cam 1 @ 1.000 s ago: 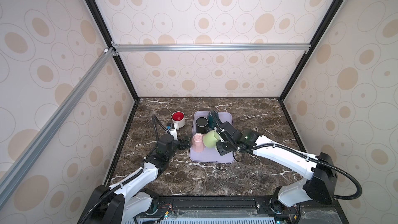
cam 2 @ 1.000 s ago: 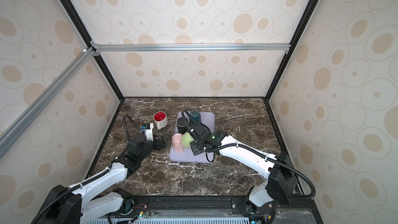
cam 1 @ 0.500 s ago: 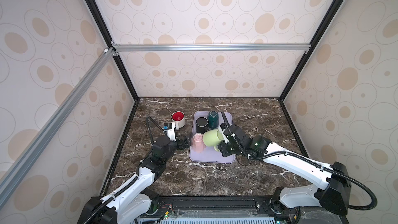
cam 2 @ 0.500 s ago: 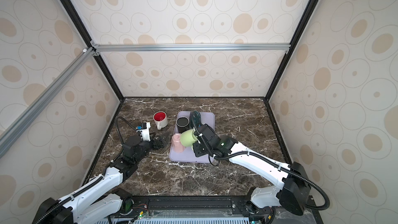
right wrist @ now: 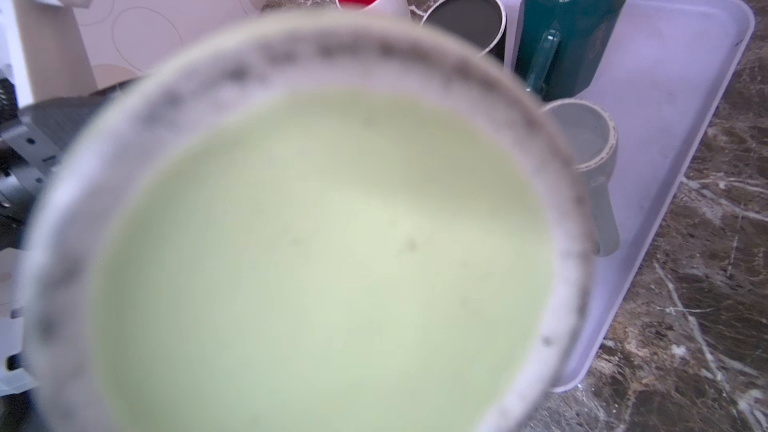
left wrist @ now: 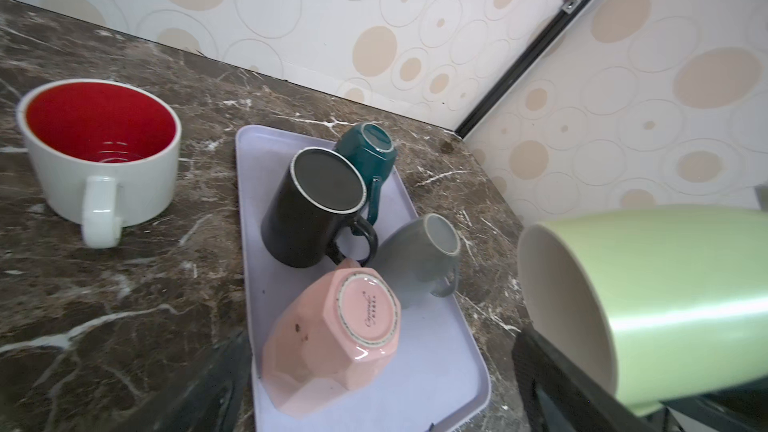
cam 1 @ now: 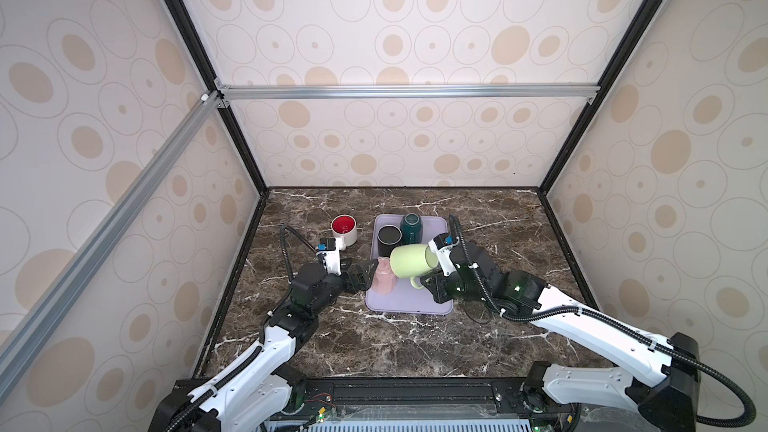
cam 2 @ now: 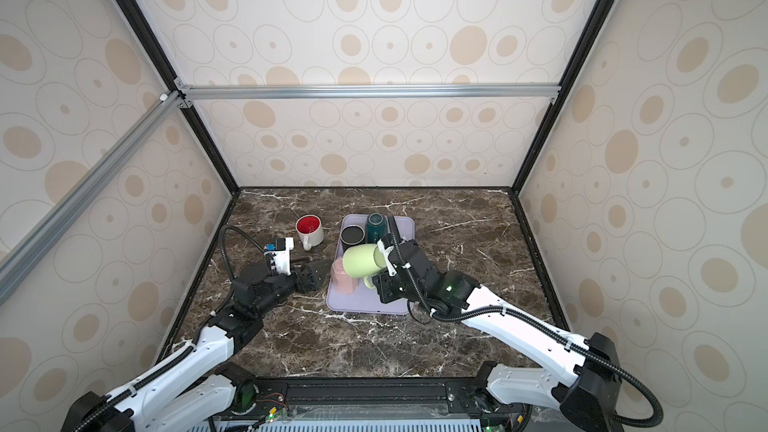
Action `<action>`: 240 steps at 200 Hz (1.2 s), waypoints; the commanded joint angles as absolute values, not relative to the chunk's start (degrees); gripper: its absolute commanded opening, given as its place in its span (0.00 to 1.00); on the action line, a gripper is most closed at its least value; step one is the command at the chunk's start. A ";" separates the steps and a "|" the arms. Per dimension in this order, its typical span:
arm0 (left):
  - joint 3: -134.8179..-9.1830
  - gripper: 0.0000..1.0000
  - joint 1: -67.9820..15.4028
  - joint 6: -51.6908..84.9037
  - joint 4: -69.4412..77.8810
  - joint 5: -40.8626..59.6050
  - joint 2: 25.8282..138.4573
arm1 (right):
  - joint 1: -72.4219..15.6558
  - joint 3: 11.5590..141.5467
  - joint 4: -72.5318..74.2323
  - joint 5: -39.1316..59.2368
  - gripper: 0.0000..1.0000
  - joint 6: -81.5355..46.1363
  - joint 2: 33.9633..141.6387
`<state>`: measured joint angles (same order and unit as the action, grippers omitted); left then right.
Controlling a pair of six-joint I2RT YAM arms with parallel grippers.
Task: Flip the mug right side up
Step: 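Lift the light-green mug with the right gripper and tilt it toward the left gripper, then move the left gripper to the light-green mug and grasp its body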
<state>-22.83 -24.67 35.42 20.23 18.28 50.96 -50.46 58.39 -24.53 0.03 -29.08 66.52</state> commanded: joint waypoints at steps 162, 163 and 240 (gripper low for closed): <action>-24.25 0.98 -24.94 43.23 26.10 28.28 41.64 | -48.64 69.57 -20.85 0.10 0.00 -30.54 63.97; -24.25 0.98 -24.91 43.19 26.24 28.38 41.78 | -48.67 69.59 -20.89 0.05 0.00 -30.52 63.98; -24.87 0.98 -25.51 46.43 38.06 34.55 48.84 | -47.27 68.55 -16.21 2.25 0.00 -30.83 64.53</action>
<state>-21.91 -24.99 44.69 30.94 31.44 47.92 -48.01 67.29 -23.68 1.52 -30.65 64.77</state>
